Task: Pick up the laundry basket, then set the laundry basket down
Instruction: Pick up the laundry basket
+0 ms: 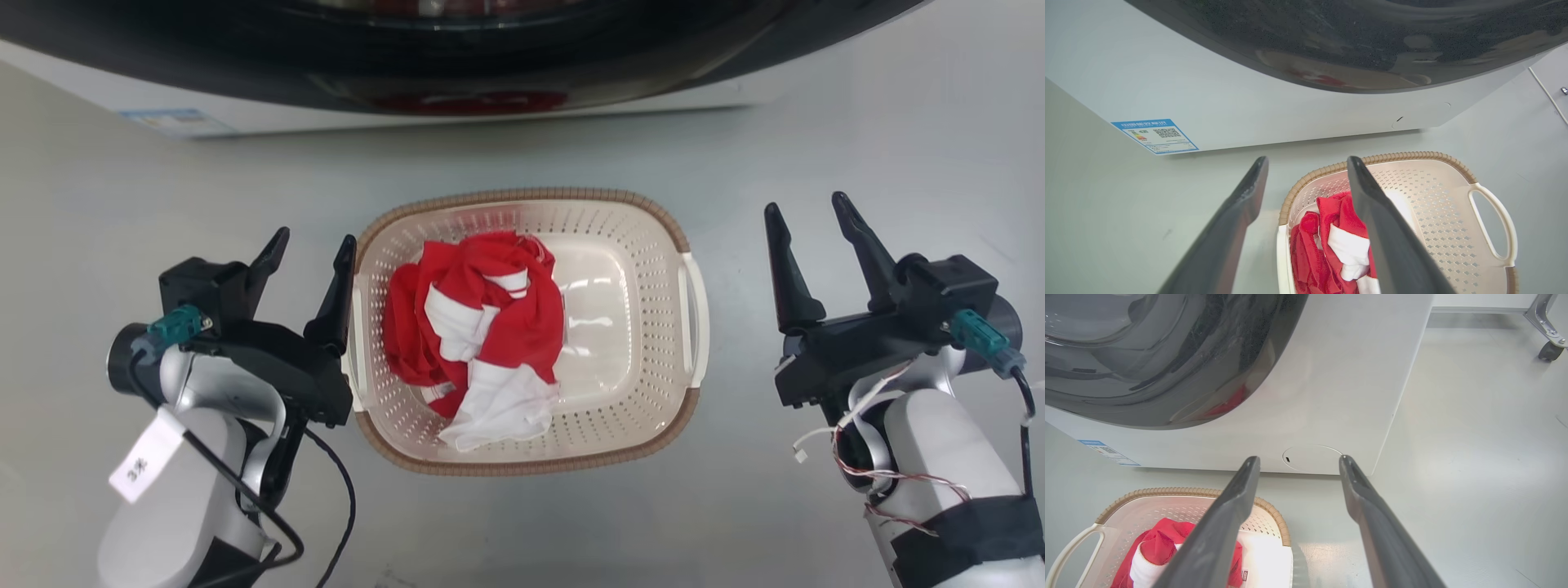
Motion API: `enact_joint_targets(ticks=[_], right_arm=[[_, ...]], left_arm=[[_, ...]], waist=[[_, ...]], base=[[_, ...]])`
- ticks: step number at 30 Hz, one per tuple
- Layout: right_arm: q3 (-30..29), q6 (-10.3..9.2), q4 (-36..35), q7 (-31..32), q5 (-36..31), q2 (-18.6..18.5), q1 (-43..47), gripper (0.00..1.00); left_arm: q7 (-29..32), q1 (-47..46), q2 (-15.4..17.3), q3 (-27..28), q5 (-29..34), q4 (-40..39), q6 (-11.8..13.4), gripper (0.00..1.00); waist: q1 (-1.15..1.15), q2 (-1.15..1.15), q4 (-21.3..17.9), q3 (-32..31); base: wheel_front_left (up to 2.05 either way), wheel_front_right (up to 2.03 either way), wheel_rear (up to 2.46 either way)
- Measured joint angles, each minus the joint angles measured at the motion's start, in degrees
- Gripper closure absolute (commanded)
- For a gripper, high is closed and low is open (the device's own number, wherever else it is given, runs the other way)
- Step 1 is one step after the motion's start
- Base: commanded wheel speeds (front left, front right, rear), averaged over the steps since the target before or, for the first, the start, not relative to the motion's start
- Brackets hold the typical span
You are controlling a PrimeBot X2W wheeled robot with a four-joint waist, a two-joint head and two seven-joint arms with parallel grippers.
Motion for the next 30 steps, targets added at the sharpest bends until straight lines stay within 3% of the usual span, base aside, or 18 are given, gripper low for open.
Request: enact_joint_targets(ticks=[11,30], right_arm=[[2.41,1.34,6.83,-0.33,-0.38,1.67,-3.76,0.0],[4.64,2.96,15.8,-0.85,-0.38,3.09,-8.0,0.0]], left_arm=[[-0.21,-4.45,-1.2,-0.82,-1.53,10.36,-2.56,0.0],[-2.47,-9.94,-1.93,-2.07,-2.34,22.4,-4.65,0.0]], waist=[[0.0,0.0,0.44,7.92],[-0.01,-0.01,0.19,13.17]], base=[[0.0,0.0,0.0],[0.0,0.0,0.0]])
